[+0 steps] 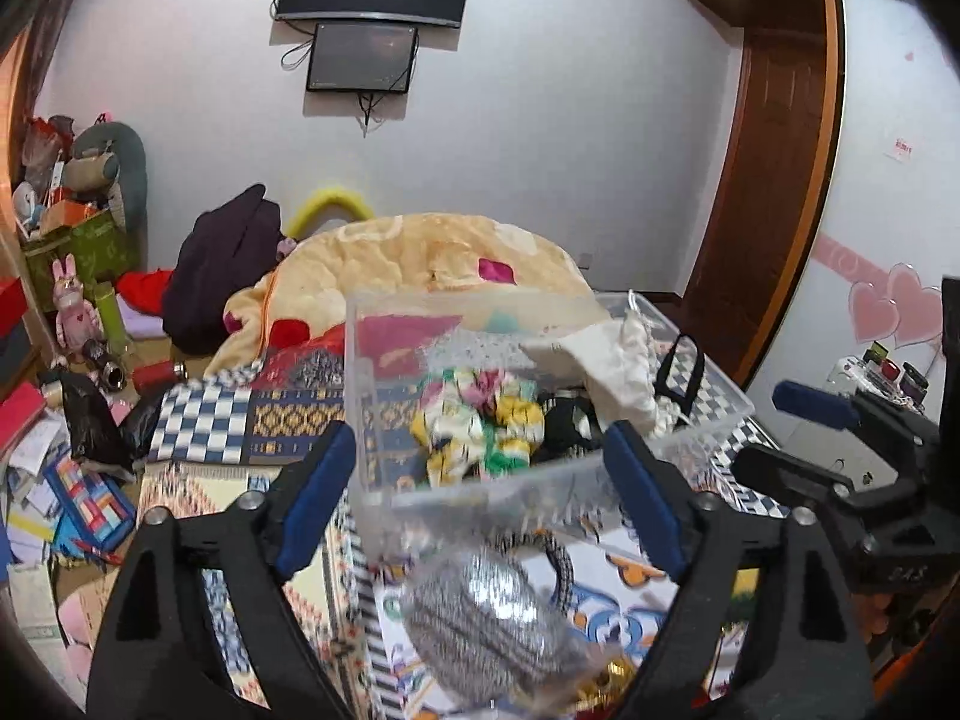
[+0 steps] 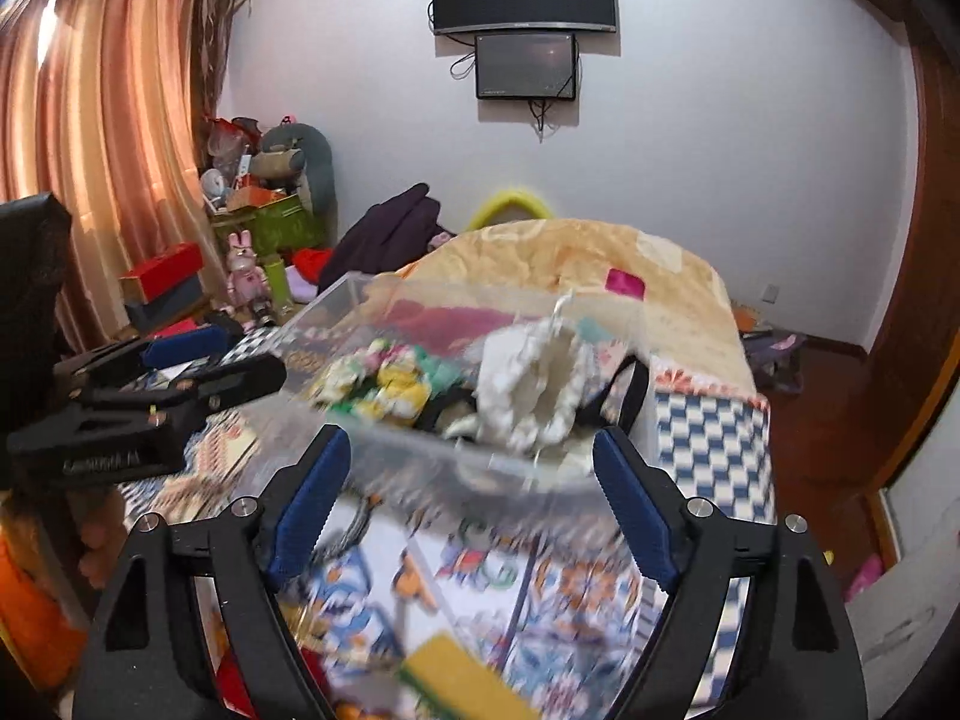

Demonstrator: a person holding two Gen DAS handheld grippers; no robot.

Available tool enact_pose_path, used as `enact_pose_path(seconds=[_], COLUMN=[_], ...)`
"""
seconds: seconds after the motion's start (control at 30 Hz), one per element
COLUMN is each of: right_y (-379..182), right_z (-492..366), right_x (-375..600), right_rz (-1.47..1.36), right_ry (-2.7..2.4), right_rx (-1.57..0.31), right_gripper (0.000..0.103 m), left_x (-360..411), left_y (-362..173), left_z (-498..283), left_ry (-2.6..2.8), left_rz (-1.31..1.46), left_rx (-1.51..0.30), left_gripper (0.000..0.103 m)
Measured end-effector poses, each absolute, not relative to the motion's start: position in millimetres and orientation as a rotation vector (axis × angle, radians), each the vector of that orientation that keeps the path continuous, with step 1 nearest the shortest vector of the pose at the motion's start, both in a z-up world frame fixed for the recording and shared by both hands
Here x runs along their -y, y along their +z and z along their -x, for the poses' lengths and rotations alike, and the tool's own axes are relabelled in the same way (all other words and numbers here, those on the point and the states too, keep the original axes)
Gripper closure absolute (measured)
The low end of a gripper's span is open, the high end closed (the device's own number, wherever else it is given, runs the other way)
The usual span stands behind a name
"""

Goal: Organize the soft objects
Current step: 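Grasp the bagged silver glove with the left tool while the right tool grasps the yellow-green sponge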

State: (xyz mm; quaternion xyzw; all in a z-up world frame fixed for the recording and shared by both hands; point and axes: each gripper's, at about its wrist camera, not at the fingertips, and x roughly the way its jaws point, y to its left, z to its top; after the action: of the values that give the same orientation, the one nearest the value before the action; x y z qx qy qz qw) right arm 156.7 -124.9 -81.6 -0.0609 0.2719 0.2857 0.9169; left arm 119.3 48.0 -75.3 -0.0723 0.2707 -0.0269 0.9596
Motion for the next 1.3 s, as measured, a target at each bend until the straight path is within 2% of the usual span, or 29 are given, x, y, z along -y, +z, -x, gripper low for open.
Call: enact_pose_path(seconds=[0.47, 0.57, 0.63, 0.7, 0.77, 0.83, 0.9, 0.97, 1.07, 1.3], right_y=[-143.1, -148.4, -151.6, -154.4, -154.4, -153.6, -153.2, -152.0, -147.7, -127.8], right_z=[-127.3, -124.3, -123.0, -121.5, -117.2, -114.6, -113.7, -112.7, -110.8, -108.2], right_x=[151.4, 154.9, 155.8, 157.1, 157.8, 157.2, 155.8, 155.3, 155.7, 159.9], right_rz=[0.091, 0.093, 0.094, 0.095, 0.092, 0.097, 0.101, 0.092, 0.083, 0.066], right_ry=[0.573, 0.57, 0.568, 0.565, 0.569, 0.573, 0.577, 0.581, 0.58, 0.571], right_rx=[-0.736, -0.754, -0.764, -0.769, -0.761, -0.751, -0.748, -0.742, -0.728, -0.664], right_gripper=[0.022, 0.031, 0.047, 0.056, 0.057, 0.064, 0.066, 0.068, 0.075, 0.076], left_x=[-43.9, -44.9, -45.2, -46.0, -46.8, -47.5, -46.2, -44.0, -39.3, -35.8], left_y=[-141.4, -146.9, -149.9, -153.8, -157.7, -158.7, -158.4, -157.4, -153.1, -135.2], left_z=[-96.9, -95.5, -94.6, -92.5, -91.0, -88.9, -86.9, -85.4, -81.5, -71.1], left_ry=[-0.036, -0.045, -0.049, -0.059, -0.071, -0.063, -0.082, -0.091, -0.085, -0.089], left_rz=[0.163, 0.181, 0.186, 0.2, 0.218, 0.209, 0.211, 0.208, 0.18, 0.157], left_rx=[-0.71, -0.728, -0.736, -0.744, -0.757, -0.747, -0.747, -0.746, -0.728, -0.668], left_gripper=[0.014, 0.014, 0.018, 0.025, 0.031, 0.038, 0.052, 0.057, 0.061, 0.062])
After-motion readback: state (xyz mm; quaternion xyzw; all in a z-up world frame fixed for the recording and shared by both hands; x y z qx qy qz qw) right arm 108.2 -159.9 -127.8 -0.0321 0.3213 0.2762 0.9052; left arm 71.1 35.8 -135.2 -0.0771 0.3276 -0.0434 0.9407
